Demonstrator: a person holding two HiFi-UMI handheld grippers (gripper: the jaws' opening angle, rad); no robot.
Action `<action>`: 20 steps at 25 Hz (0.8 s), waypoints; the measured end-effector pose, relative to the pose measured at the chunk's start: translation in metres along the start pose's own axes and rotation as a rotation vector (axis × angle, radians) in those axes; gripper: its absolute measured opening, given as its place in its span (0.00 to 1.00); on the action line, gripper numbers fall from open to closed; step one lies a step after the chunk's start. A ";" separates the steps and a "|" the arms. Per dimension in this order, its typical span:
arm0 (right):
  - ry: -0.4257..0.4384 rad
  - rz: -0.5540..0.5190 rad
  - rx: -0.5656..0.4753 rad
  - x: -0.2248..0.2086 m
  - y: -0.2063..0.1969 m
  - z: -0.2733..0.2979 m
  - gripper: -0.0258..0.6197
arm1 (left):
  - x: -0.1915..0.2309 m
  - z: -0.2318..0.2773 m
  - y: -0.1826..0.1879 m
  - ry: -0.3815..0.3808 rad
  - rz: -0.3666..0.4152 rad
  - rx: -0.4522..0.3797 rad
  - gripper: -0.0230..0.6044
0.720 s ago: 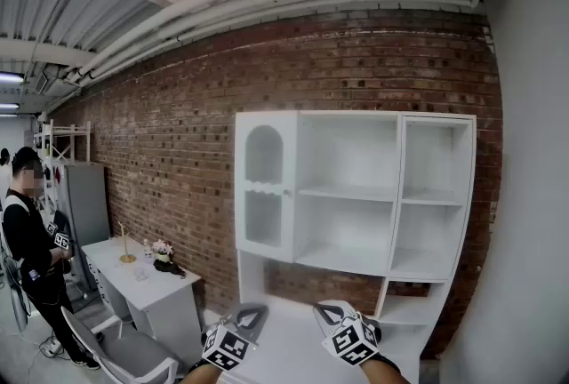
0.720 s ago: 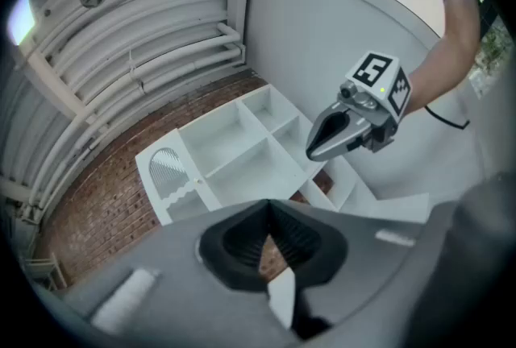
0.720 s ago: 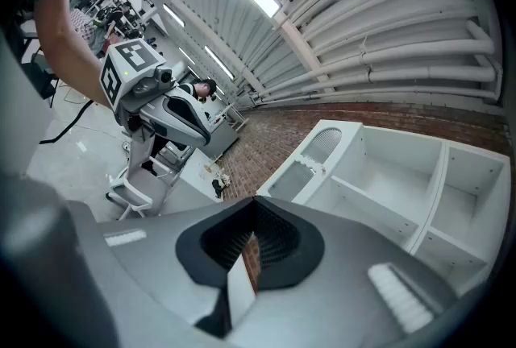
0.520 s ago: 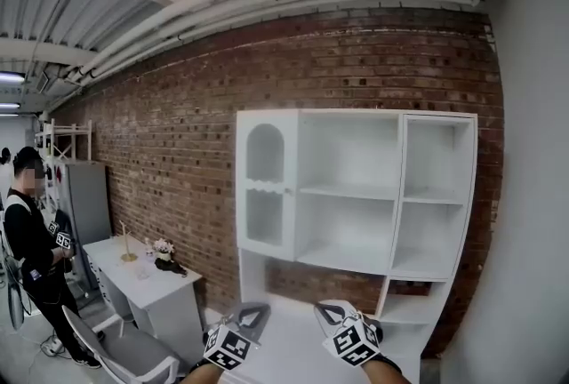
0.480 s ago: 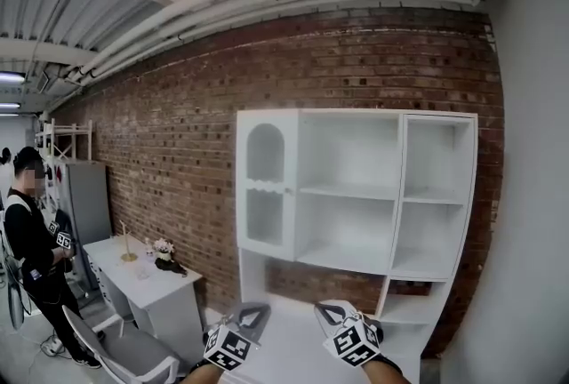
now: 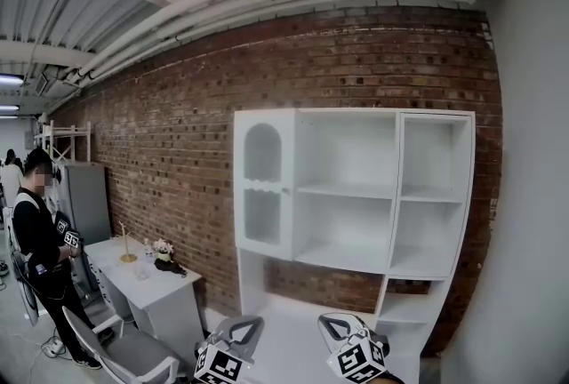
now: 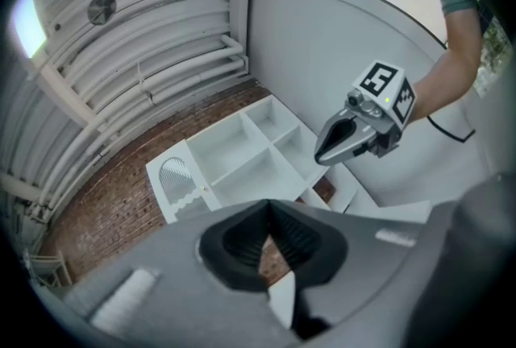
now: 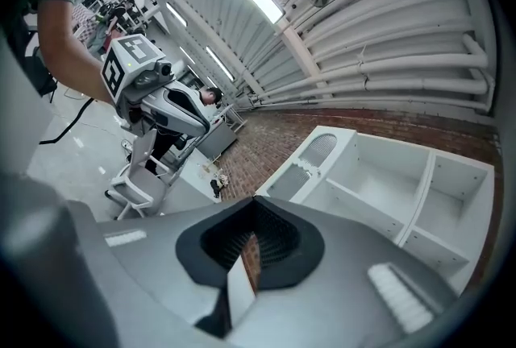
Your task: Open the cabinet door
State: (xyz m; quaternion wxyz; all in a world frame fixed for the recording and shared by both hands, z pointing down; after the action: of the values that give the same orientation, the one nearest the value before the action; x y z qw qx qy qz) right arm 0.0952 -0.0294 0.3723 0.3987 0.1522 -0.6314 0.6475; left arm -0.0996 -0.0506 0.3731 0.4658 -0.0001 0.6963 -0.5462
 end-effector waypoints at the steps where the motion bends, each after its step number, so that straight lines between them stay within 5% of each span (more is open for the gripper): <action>1: -0.001 0.001 -0.002 0.001 0.000 -0.003 0.05 | -0.001 -0.003 0.000 0.004 -0.006 -0.001 0.03; 20: 0.058 0.029 -0.067 -0.014 -0.015 -0.007 0.05 | -0.026 0.015 -0.003 0.029 -0.011 0.059 0.03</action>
State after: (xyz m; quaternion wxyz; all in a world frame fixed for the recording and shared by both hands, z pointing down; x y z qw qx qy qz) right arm 0.1170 -0.0293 0.3723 0.4122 0.1109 -0.6429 0.6360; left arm -0.0763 -0.0501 0.3927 0.4522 0.0175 0.6867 -0.5690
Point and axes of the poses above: the fingertips, and each gripper's own axes: z forward along the fingers, x to its left, y out of its top, the point moved 7 cm from there along -z, backward along the fingers, and after that the axes turned 10 degrees about x, right-handed, at the moved point
